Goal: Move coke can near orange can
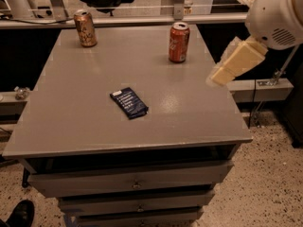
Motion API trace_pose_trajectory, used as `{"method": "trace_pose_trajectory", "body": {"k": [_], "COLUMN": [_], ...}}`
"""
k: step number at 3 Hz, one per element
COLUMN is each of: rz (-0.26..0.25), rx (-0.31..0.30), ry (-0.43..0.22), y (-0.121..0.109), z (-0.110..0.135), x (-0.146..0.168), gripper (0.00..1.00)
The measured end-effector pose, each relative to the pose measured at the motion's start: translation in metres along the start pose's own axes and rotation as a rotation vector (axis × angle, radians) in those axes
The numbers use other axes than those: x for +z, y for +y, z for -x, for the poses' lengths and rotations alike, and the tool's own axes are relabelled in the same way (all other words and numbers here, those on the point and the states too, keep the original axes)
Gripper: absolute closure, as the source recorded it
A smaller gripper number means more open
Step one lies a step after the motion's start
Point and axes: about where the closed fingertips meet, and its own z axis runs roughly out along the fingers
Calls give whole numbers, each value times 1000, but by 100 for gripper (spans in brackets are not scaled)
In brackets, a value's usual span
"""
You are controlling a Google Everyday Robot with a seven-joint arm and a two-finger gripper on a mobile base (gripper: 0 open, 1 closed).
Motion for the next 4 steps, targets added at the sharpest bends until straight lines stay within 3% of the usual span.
{"method": "trace_pose_trajectory", "body": {"k": [2, 3, 4], "rz": [-71, -71, -71], "rx": [222, 306, 306], "ry": [-113, -116, -117], "y": [-57, -74, -74], "z": [-47, -76, -76], "x": [86, 128, 128], "gripper": [0, 0, 0]}}
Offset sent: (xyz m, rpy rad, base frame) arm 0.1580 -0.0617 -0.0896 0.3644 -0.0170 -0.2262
